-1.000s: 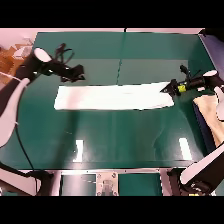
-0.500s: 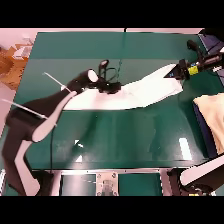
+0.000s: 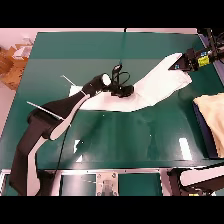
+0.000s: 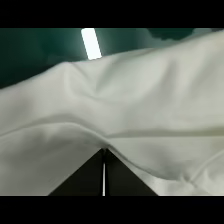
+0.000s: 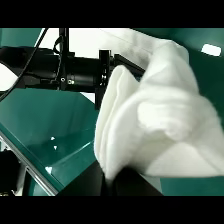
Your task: Fold the shirts.
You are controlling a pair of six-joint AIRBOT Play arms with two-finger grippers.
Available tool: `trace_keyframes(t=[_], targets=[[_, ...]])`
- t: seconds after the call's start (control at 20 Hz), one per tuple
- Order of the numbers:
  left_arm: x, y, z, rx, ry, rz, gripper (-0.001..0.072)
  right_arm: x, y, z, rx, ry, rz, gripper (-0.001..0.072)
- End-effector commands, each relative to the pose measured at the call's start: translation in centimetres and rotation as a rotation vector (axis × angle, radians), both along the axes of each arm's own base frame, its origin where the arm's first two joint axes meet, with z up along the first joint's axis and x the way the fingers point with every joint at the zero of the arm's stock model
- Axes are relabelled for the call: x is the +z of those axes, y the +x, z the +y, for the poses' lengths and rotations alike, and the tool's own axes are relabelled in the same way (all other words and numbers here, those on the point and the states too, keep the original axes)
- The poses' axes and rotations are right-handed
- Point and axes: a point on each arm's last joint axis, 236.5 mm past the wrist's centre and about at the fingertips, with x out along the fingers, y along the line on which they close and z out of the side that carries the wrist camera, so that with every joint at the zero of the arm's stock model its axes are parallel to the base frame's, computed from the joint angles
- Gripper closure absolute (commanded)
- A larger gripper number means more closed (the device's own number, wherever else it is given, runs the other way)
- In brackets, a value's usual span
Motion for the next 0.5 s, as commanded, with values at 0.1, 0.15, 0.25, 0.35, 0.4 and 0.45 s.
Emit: trace_keyframes(t=[0.1,0.15,0.25,0.35,0.4,0.45], targets=[[4.1,-1.4,9.4,-0.255,0.244,0.049,0.0689,0.5,0.1,4.0,0.025,0.003,0.002,0.0698],[4.8,-1.1,13.5,-0.252,0.359,0.047,0.0689,0.5,0.2,5.5,0.028,0.008,0.004,0.0698],[6.6,-0.1,22.6,-0.191,0.620,0.040,0.0688,0.8,0.5,10.0,0.040,0.024,-0.003,0.0698],[9.3,0.6,30.2,-0.090,0.799,0.037,0.0689,1.2,0.6,15.6,0.054,0.052,-0.032,0.0698],[10.6,0.6,32.8,-0.045,0.837,0.044,0.0688,1.4,0.8,18.7,0.054,0.073,-0.055,0.0698],[11.6,0.4,35.1,-0.005,0.853,0.063,0.0688,1.3,1.1,22.2,0.051,0.099,-0.083,0.0698]])
